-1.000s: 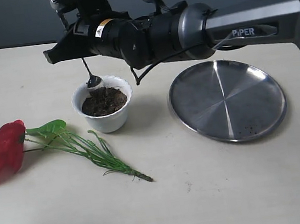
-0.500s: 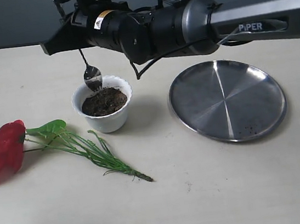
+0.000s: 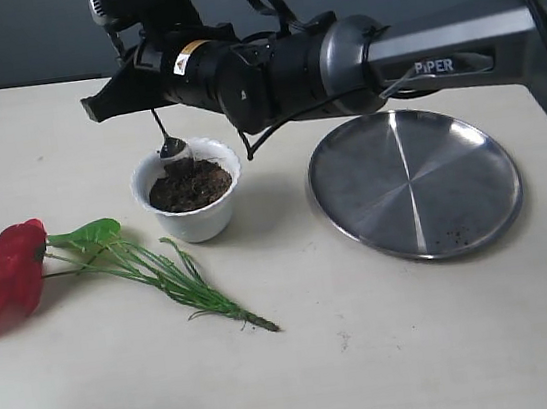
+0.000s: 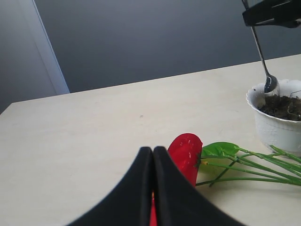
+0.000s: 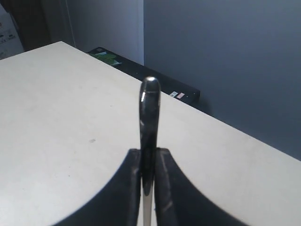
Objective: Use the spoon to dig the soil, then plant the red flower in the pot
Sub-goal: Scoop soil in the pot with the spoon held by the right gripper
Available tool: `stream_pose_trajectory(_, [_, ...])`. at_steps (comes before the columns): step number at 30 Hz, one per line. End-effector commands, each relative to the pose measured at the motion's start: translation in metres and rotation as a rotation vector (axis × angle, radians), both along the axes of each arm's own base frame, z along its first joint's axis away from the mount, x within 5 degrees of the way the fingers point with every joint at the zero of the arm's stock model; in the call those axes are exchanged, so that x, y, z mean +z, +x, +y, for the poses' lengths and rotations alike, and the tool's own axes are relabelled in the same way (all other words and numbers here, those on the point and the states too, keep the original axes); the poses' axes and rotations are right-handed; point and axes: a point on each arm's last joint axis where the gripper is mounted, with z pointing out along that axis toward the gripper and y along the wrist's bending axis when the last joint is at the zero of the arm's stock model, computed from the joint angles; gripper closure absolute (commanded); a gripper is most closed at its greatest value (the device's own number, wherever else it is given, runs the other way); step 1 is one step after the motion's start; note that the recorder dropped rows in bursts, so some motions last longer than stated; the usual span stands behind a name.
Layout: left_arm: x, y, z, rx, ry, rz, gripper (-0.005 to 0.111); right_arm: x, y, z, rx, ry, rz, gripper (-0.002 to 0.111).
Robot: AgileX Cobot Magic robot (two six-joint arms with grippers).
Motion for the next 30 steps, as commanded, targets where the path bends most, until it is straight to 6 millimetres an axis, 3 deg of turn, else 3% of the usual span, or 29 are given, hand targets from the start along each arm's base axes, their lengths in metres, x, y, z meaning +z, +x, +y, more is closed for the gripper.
stream_pose_trajectory(1, [0.000, 0.000, 0.000, 0.004, -0.003, -0.012, 0.106, 0.016, -0.001, -0.003, 0.002, 0.020, -0.021, 0.109])
stream_pose_trajectory(8, [0.000, 0.000, 0.000, 0.004, -0.003, -0.012, 0.106, 0.026, -0.003, -0.005, 0.006, 0.031, -0.040, 0.109])
stream_pose_trajectory(17, [0.000, 0.000, 0.000, 0.004, -0.003, -0.012, 0.106, -0.009, -0.001, -0.002, 0.007, -0.032, 0.013, 0.109])
stream_pose_trajectory(19, [0.000, 0.000, 0.000, 0.004, -0.003, -0.012, 0.106, -0.008, -0.001, -0.002, 0.007, -0.031, 0.011, 0.109])
stream_pose_trajectory(30, [0.000, 0.000, 0.000, 0.004, -0.003, -0.010, 0.106, 0.029, -0.005, -0.007, 0.003, 0.039, -0.053, 0.109])
